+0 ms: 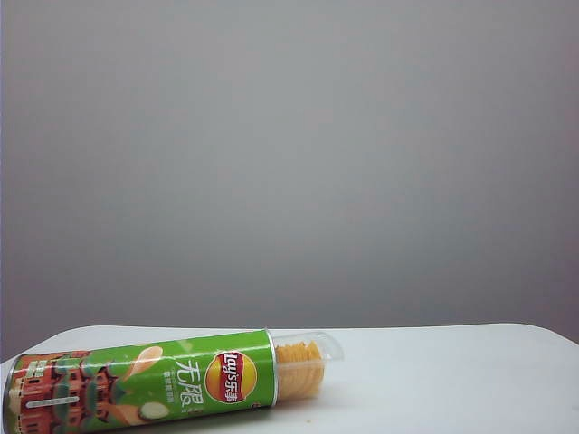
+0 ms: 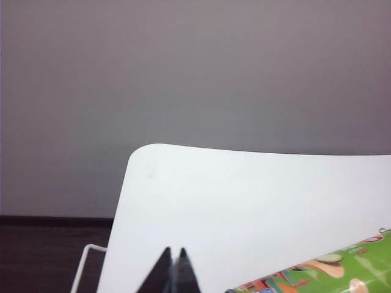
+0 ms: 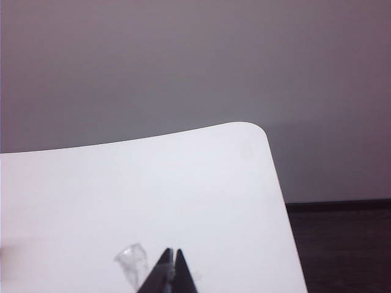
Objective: Pick up the green tub of chips from the desk, push the transparent container that's holding the chips and has slipped out back in, and finally put the chips back on the desk.
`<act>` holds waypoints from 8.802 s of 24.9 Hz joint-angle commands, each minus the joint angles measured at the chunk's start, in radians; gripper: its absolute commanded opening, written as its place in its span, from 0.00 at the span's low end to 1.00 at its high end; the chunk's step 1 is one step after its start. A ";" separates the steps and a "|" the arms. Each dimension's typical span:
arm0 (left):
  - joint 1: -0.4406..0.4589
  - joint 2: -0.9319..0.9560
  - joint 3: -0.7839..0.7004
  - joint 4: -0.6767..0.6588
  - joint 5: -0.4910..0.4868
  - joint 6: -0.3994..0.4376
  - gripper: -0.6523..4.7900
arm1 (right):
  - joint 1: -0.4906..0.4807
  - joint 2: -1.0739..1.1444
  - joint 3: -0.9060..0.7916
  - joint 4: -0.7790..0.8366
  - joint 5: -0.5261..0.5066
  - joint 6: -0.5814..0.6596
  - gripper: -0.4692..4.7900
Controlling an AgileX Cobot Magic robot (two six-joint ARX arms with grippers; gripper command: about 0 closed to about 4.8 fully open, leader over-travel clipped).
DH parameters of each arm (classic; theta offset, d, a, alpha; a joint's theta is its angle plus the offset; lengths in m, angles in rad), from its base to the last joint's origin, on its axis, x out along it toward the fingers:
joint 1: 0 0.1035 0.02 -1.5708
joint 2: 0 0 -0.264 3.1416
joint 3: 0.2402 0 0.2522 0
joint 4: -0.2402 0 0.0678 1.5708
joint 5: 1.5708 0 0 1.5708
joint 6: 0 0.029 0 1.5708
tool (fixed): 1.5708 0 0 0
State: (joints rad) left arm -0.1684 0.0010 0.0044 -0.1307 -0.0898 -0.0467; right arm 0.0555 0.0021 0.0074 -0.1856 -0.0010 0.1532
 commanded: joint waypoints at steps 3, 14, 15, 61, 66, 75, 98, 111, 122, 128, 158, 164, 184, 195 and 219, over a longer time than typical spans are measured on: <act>0.002 0.000 0.002 0.006 0.000 -0.006 0.11 | 0.000 0.000 -0.006 0.003 -0.001 0.004 0.09; 0.002 0.000 0.061 0.064 0.088 -0.139 0.11 | 0.000 0.000 -0.006 0.011 -0.066 0.061 0.09; 0.002 0.001 0.084 0.066 0.084 -0.146 0.11 | 0.000 0.001 -0.006 0.011 -0.069 0.082 0.08; -0.024 1.553 0.892 -0.401 0.385 0.941 1.00 | -0.285 1.584 1.040 0.085 -1.083 0.130 0.09; -0.042 1.615 0.892 -0.410 0.421 0.937 1.00 | -0.285 1.584 1.040 0.080 -1.094 0.130 0.09; -0.051 1.748 0.892 -0.356 0.400 0.930 1.00 | -0.279 1.584 1.040 0.040 -1.102 0.080 0.09; -0.133 1.752 0.892 -0.282 0.329 0.930 0.63 | -0.272 1.597 1.040 0.035 -1.110 0.048 0.09; -0.262 1.494 0.925 -0.228 0.353 0.925 0.63 | -0.212 1.667 1.038 -0.181 -1.274 -0.167 0.33; -0.262 1.488 0.941 -0.264 0.377 0.902 0.63 | -0.034 1.668 1.038 -0.172 -1.277 -0.187 0.42; -0.263 1.488 0.941 -0.264 0.439 0.872 0.63 | -0.024 1.668 1.038 -0.176 -1.253 -0.187 0.08; -0.332 1.489 0.940 -0.009 0.573 0.717 0.63 | 0.113 1.668 1.038 -0.162 -1.257 -0.155 0.08; -0.332 1.489 0.940 -0.063 0.508 0.720 0.63 | 0.098 1.667 1.038 -0.150 -1.224 -0.164 0.13; -0.276 1.796 0.939 -0.154 0.349 0.925 0.63 | -0.050 1.638 1.043 -0.186 -1.232 -0.188 0.24; -0.276 1.892 0.940 -0.116 0.348 0.964 0.81 | -0.051 1.640 1.042 -0.186 -1.220 -0.211 0.24; -0.282 1.629 0.941 -0.174 0.230 0.831 1.00 | 0.041 1.636 1.043 -0.420 -0.808 -0.526 0.07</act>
State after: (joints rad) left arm -0.4496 1.6596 0.9447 -0.2600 0.1658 0.7944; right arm 0.0834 1.6463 1.0473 -0.5976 -0.8066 -0.3653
